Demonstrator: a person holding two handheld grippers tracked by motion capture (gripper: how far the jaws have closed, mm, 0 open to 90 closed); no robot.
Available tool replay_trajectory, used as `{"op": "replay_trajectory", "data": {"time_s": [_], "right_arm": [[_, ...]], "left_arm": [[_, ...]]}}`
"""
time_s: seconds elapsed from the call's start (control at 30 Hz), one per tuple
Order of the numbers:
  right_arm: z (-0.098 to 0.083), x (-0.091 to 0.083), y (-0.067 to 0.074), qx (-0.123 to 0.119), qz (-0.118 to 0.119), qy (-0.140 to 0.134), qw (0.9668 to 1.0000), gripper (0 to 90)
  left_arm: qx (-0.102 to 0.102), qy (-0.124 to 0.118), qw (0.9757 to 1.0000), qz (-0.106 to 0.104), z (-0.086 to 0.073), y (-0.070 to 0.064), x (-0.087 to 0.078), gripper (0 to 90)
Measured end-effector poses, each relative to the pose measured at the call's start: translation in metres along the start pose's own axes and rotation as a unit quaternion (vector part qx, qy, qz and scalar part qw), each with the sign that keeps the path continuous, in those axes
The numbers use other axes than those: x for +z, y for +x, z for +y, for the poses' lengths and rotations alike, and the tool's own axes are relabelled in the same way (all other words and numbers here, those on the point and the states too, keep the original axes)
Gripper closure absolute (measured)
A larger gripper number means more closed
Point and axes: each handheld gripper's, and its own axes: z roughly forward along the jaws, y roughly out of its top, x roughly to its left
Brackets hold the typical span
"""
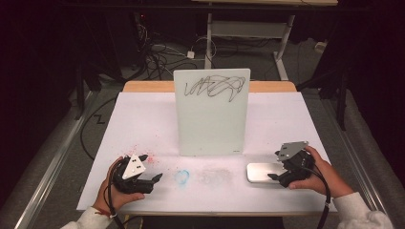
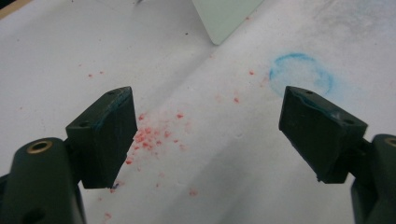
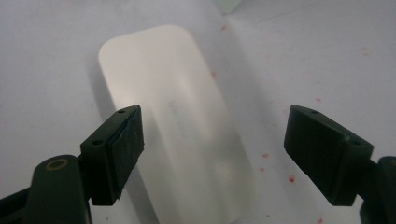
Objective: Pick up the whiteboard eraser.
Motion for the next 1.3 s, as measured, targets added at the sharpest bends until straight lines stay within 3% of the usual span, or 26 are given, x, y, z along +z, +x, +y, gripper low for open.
{"op": "replay_trajectory", "data": {"time_s": [0.03, 0.23, 0.43, 0.5, 0.67, 0.8, 0.9, 1.03, 1.13, 1.27, 1.3], "right_arm": [[0.005, 0.004, 0.0, -0.025, 0.013, 0.028, 0.9992, 21.0], [0.013, 0.011, -0.004, -0.063, 0.055, 0.064, 0.9945, 20.9], [0.019, 0.021, -0.005, -0.075, 0.075, 0.079, 0.9913, 21.9], [0.021, 0.03, -0.002, -0.082, 0.086, 0.095, 0.9884, 25.1], [0.023, 0.033, -0.002, -0.095, 0.086, 0.096, 0.9871, 26.4], [0.021, 0.029, -0.001, -0.1, 0.088, 0.09, 0.9869, 29.8], [0.019, 0.022, -0.001, -0.091, 0.07, 0.073, 0.9907, 30.6], [0.018, 0.009, -0.002, -0.075, 0.05, 0.033, 0.9954, 30.6], [0.019, 0.0, -0.002, -0.053, 0.023, -0.009, 0.9983, 30.7], [0.021, -0.009, 0.0, -0.035, 0.006, -0.054, 0.9979, 30.7], [0.021, -0.009, 0.0, -0.035, 0.006, -0.054, 0.9979, 30.7]], "left_arm": [[0.001, 0.003, 1.0, 0.0, 0.0, 0.0, 0.0, 18.6], [0.002, 0.01, 0.9999, -0.004, -0.003, -0.003, -0.001, 18.6], [0.005, 0.018, 0.9998, -0.01, -0.003, -0.004, 0.001, 18.6], [0.006, 0.018, 0.9997, -0.011, -0.003, -0.004, 0.002, 18.6], [0.006, 0.018, 0.9998, -0.009, -0.003, -0.005, 0.002, 18.5], [0.006, 0.018, 0.9998, -0.01, -0.003, -0.004, 0.002, 18.5], [0.005, 0.016, 0.9998, -0.009, -0.003, -0.005, 0.001, 18.5], [0.005, 0.016, 0.9998, -0.008, -0.003, -0.004, 0.001, 18.5], [0.004, 0.015, 0.9999, -0.006, -0.003, -0.004, 0.001, 18.5], [0.003, 0.013, 0.9999, -0.003, -0.003, -0.004, 0.0, 18.5], [0.003, 0.013, 0.9999, -0.003, -0.003, -0.004, 0.0, 18.5]]}}
